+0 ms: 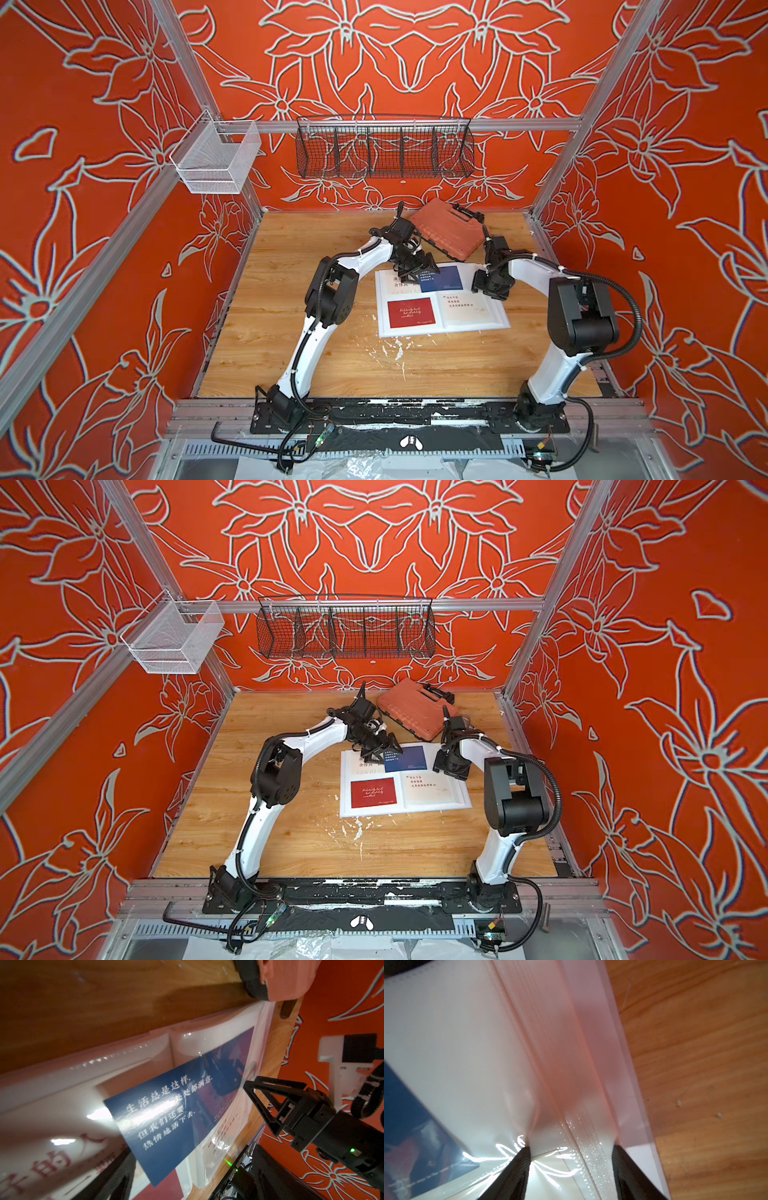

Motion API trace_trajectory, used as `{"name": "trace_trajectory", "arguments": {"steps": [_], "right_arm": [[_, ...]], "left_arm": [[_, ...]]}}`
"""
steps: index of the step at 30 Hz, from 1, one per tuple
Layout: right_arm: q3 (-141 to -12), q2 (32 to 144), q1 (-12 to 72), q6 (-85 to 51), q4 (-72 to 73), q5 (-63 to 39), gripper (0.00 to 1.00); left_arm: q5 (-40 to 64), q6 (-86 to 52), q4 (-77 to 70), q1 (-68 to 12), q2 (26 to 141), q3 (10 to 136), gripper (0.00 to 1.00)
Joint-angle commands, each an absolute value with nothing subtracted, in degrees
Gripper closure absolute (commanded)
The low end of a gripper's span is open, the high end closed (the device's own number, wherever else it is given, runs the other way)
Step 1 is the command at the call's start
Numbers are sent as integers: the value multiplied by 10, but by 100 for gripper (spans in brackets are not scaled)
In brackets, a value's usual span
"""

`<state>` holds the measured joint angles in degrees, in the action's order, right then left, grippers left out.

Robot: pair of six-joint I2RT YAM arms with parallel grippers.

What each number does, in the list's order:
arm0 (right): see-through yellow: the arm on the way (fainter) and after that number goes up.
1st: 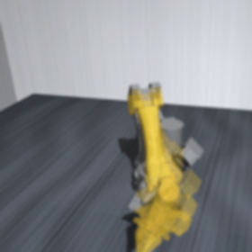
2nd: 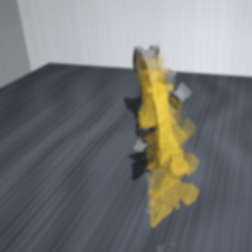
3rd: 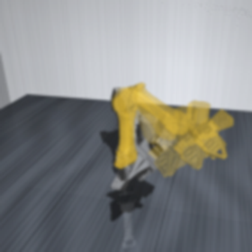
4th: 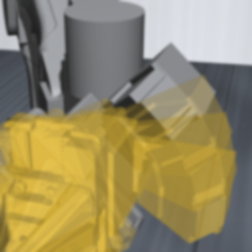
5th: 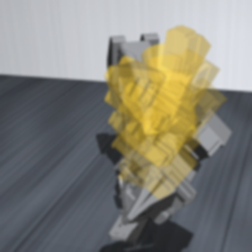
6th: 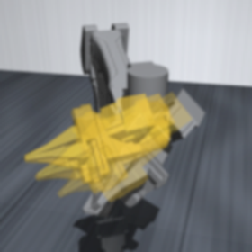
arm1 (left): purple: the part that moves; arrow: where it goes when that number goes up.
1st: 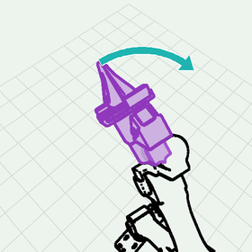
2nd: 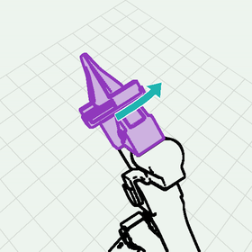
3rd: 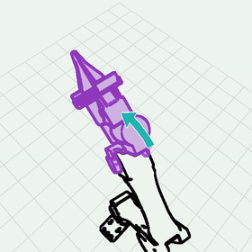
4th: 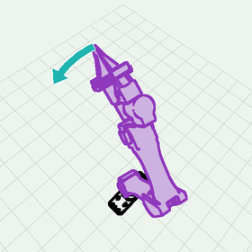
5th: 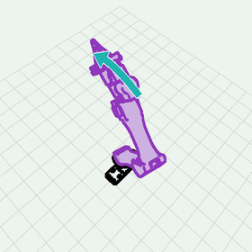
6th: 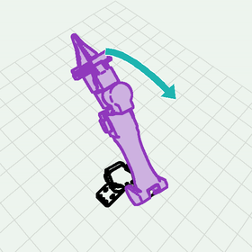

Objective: Place the photos into the photo albums
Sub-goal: Insert the photo into the photo album.

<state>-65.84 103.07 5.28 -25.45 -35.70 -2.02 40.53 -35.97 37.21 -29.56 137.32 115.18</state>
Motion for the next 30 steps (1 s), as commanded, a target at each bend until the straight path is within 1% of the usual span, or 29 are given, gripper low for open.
{"name": "trace_trajectory", "arguments": {"steps": [1, 5, 11, 20, 30], "right_arm": [[-650, 1051, 54, -244, -386, -14, 35], [-648, 1046, 54, -241, -386, -11, 35], [-645, 1044, 53, -237, -387, -13, 35], [-643, 1042, 51, -232, -388, -12, 35], [-641, 1041, 51, -228, -386, -16, 35]], "left_arm": [[424, -369, 369, -305, 1377, 1142, 15], [417, -368, 368, -308, 1379, 1154, 15], [420, -358, 397, -309, 1411, 1220, 15], [428, -369, 387, -324, 1428, 1226, 15], [427, -381, 387, -336, 1452, 1270, 14]]}}
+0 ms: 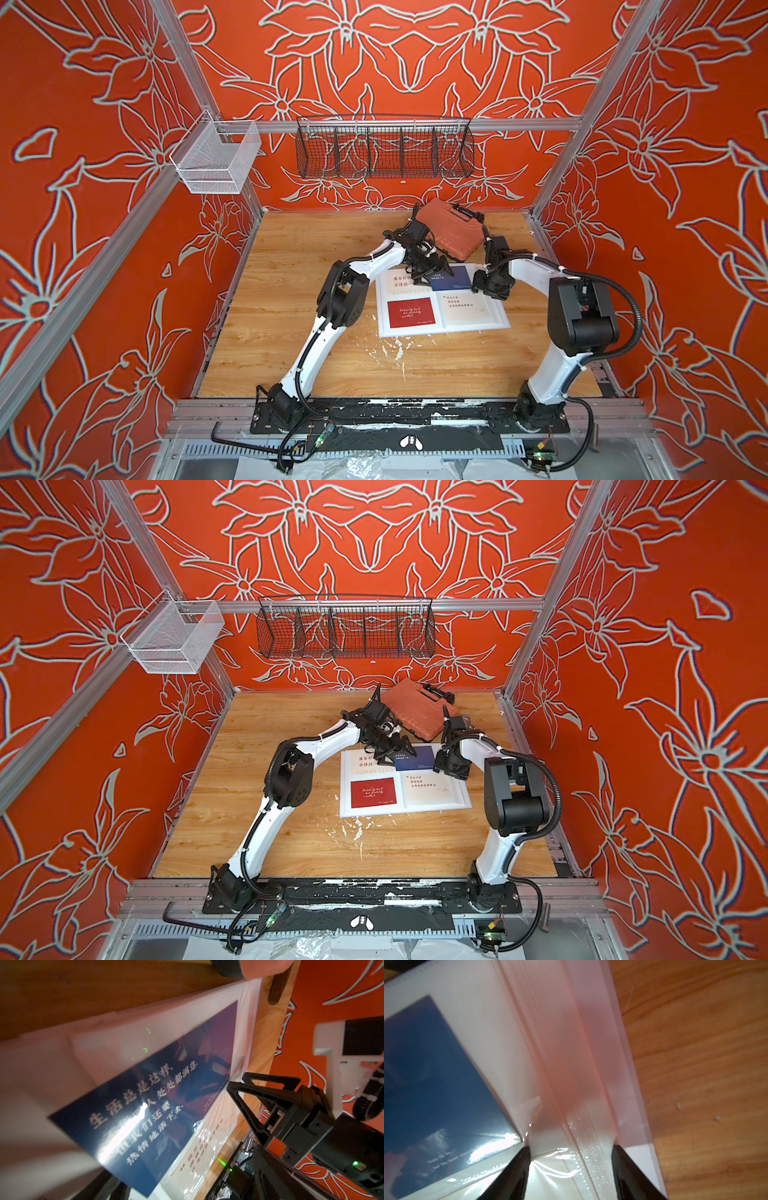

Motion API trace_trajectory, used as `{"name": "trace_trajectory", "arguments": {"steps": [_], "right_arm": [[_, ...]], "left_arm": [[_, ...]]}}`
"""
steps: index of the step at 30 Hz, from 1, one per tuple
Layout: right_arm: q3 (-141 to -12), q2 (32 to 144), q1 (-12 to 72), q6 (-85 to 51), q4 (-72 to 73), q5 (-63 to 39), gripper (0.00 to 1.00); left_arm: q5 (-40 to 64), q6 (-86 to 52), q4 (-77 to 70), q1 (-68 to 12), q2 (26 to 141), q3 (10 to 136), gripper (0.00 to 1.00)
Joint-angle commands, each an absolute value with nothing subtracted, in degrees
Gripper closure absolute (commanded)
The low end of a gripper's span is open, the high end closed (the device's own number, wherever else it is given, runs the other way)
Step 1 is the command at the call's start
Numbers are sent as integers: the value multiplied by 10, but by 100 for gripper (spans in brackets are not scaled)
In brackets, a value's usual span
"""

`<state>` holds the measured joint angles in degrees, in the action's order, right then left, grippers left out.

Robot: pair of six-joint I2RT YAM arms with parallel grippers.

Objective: Place the photos into the photo albums
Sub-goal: Insert the photo into the photo album.

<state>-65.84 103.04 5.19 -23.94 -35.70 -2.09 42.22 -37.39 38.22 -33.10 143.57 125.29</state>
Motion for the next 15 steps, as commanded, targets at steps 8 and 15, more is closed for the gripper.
{"name": "trace_trajectory", "arguments": {"steps": [8, 15], "right_arm": [[-641, 1043, 48, -222, -386, -19, 35], [-642, 1042, 46, -218, -385, -21, 35]], "left_arm": [[426, -387, 394, -346, 1472, 1291, 14], [417, -388, 401, -348, 1477, 1303, 13]]}}
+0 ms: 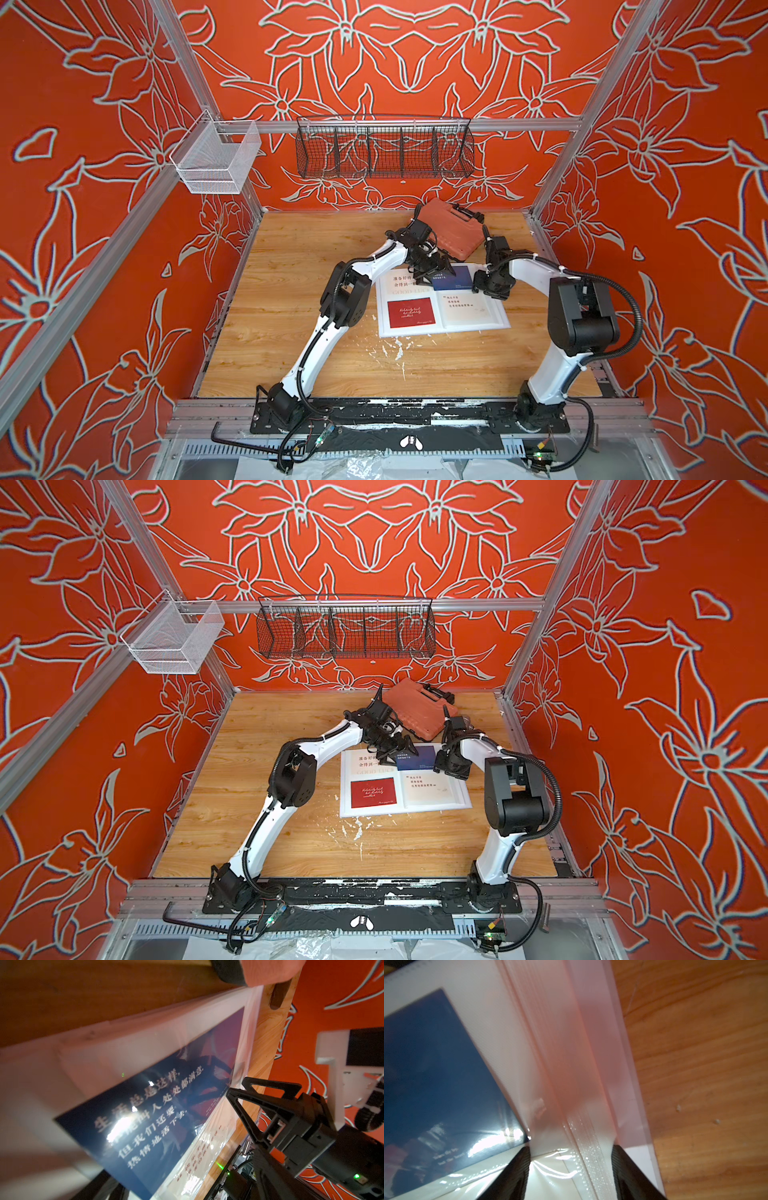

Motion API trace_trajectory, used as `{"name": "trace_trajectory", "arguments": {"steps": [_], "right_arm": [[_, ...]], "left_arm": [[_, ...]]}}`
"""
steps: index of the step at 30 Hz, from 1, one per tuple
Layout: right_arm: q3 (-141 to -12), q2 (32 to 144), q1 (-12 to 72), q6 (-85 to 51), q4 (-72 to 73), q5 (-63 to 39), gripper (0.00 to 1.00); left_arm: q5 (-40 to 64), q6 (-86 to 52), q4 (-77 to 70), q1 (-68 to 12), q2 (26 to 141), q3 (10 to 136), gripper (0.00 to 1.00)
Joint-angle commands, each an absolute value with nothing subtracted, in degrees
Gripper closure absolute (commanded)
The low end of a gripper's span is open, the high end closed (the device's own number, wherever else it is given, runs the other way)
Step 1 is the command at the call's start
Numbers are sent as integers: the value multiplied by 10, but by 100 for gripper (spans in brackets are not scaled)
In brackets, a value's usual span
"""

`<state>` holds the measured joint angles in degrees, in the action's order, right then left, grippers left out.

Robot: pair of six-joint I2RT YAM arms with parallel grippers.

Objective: Place the photos into the photo albums
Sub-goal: Insert the photo into the photo album.

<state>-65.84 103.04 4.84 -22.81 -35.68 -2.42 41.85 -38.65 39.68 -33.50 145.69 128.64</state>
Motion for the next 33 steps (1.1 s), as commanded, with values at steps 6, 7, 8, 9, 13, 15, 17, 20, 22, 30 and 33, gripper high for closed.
{"name": "trace_trajectory", "arguments": {"steps": [6, 7, 8, 9, 13, 15, 17, 20, 22, 30, 33], "right_arm": [[-637, 1041, 43, -215, -385, -20, 35], [-637, 1041, 44, -214, -385, -20, 35], [-637, 1040, 43, -214, -385, -20, 35], [-637, 1041, 43, -213, -385, -20, 35], [-639, 1041, 42, -211, -385, -21, 35], [-641, 1041, 42, -209, -387, -21, 35], [-641, 1042, 42, -207, -389, -20, 35], [-639, 1042, 42, -206, -389, -21, 35], [-638, 1042, 42, -204, -389, -21, 35], [-639, 1042, 42, -199, -390, -25, 35], [-640, 1041, 42, -196, -392, -26, 35]], "left_arm": [[373, -371, 438, -348, 1452, 1303, 13], [367, -371, 440, -348, 1449, 1300, 13], [361, -372, 440, -348, 1445, 1297, 13], [355, -376, 440, -349, 1444, 1296, 13], [340, -380, 443, -353, 1449, 1307, 13], [340, -383, 444, -357, 1455, 1319, 13], [328, -381, 452, -363, 1458, 1333, 13], [303, -384, 463, -371, 1464, 1351, 13], [292, -389, 475, -374, 1474, 1365, 13], [281, -398, 501, -384, 1501, 1386, 13], [275, -402, 507, -385, 1509, 1394, 13]]}}
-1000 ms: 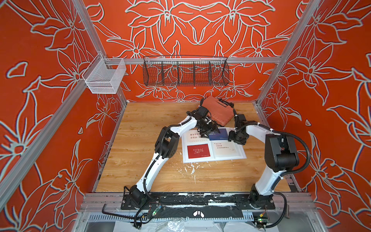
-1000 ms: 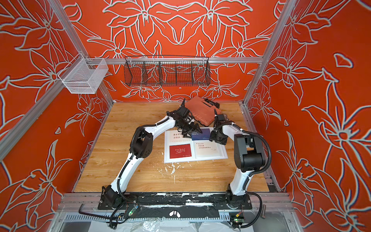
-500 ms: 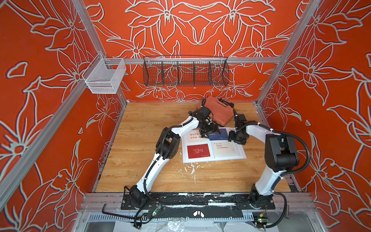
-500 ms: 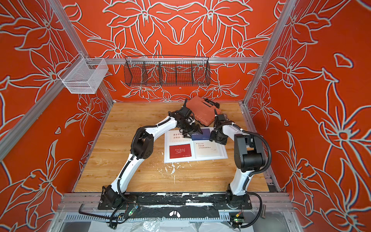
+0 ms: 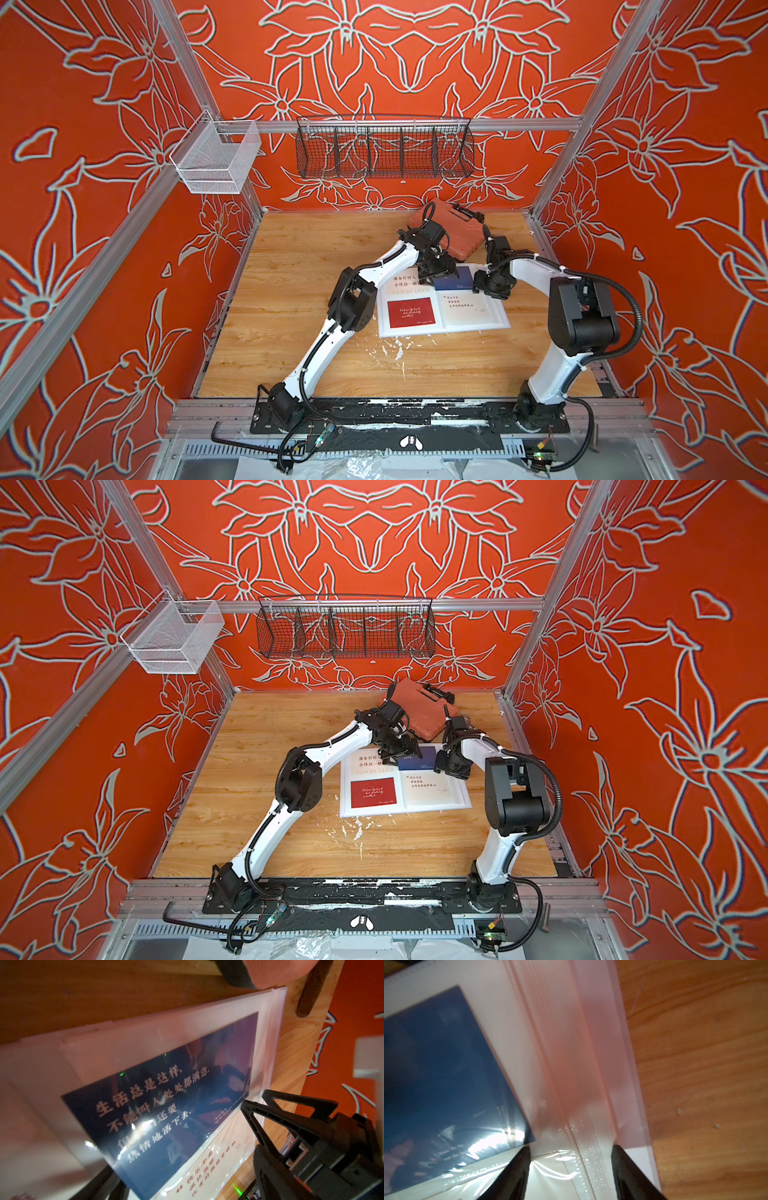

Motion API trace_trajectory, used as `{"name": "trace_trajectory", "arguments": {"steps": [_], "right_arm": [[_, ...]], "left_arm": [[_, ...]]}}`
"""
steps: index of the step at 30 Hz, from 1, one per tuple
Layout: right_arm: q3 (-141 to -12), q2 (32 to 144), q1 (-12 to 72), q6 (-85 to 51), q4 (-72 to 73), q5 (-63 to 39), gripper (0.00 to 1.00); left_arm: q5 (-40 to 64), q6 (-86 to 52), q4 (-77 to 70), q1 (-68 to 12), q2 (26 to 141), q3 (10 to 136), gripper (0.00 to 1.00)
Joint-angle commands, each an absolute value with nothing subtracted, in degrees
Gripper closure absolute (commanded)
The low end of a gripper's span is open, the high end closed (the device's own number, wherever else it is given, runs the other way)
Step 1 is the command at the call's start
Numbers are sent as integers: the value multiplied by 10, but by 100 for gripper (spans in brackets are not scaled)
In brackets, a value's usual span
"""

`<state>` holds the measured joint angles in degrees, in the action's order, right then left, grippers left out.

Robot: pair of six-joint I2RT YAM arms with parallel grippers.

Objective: Place the photos into the photo albums
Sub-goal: Insert the photo into the photo album.

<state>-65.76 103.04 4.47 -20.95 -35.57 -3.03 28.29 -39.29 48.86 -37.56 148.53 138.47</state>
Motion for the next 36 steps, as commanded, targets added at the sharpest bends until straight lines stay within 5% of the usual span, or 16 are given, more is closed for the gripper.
{"name": "trace_trajectory", "arguments": {"steps": [1, 14, 36], "right_arm": [[-640, 1040, 42, -195, -393, -26, 35], [-633, 1039, 42, -192, -387, -30, 35], [-637, 1041, 42, -187, -393, -31, 35]], "left_arm": [[272, -403, 509, -385, 1511, 1398, 13], [152, -388, 536, -385, 1475, 1370, 11], [153, -396, 486, -390, 1506, 1412, 11]]}}
